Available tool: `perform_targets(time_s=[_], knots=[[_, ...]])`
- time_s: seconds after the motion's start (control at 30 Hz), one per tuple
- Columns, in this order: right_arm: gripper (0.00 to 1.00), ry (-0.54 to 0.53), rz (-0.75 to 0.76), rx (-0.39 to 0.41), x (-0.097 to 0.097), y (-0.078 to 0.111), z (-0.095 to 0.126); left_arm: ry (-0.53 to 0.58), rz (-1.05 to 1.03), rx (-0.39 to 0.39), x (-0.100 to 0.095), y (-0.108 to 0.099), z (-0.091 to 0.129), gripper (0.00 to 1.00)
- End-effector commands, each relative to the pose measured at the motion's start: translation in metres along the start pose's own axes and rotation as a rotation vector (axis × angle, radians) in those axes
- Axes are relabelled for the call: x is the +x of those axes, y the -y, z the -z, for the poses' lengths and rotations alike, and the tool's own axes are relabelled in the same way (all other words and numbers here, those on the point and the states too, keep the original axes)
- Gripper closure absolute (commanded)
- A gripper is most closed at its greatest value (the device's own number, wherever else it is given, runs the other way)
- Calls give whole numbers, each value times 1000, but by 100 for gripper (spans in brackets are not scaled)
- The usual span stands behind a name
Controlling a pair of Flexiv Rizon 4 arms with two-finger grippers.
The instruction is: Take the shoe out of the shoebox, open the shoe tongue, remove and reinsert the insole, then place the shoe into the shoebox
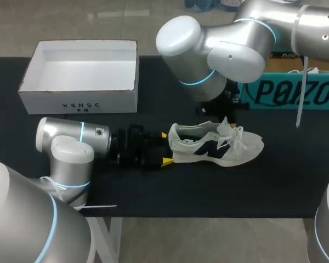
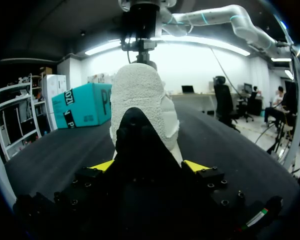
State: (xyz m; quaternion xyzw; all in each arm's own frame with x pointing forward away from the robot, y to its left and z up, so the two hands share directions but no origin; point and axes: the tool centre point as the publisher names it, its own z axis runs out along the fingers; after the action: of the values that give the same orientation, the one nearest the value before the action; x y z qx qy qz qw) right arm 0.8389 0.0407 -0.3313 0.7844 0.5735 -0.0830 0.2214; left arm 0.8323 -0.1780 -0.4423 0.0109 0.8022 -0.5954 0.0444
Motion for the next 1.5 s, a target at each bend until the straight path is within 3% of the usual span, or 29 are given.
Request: perform_targets(time_s=[0.03,0.23,0.3,0.37,0.4,0.43,0.47,0.5,0.73,1.13,1.17,1.2,1.23,1.5], knots=[[100,-101,-18,16,-26,-2,-3,2,0,-5,0,-1,-1,100],[100,-170,-45,70,-39,-4,-16,2,0,-5,0,-1,-1,100],[92,-201,-48,89,-41,-5,-19,2,0,-5,0,-1,-1,100],[70,-208,-43,95,-41,-6,-20,2,0,-5,0,-1,-1,100],[55,-208,-41,94,-40,-5,-19,2,0,-5,0,-1,-1,100],[25,-225,-31,96,-38,-4,-19,2,0,-5,0,-1,-1,100],[19,-230,-28,97,-36,-4,-19,2,0,-5,0,-1,-1,100],[2,-230,-21,97,-32,-3,-18,2,0,-5,0,-1,-1,100],[0,-238,9,90,-24,-3,-14,2,0,-5,0,-1,-1,100],[0,-230,3,76,-31,-3,-8,2,0,-5,0,-1,-1,100],[0,-230,2,75,-31,-3,-8,2,0,-5,0,-1,-1,83],[0,-231,2,75,-32,-3,-8,2,0,-5,0,-1,-1,10],[0,-231,1,74,-32,-3,-7,6,0,-4,0,-1,-1,0],[0,-236,-3,78,-34,-3,-9,-15,-30,-1,-1,11,3,0]])
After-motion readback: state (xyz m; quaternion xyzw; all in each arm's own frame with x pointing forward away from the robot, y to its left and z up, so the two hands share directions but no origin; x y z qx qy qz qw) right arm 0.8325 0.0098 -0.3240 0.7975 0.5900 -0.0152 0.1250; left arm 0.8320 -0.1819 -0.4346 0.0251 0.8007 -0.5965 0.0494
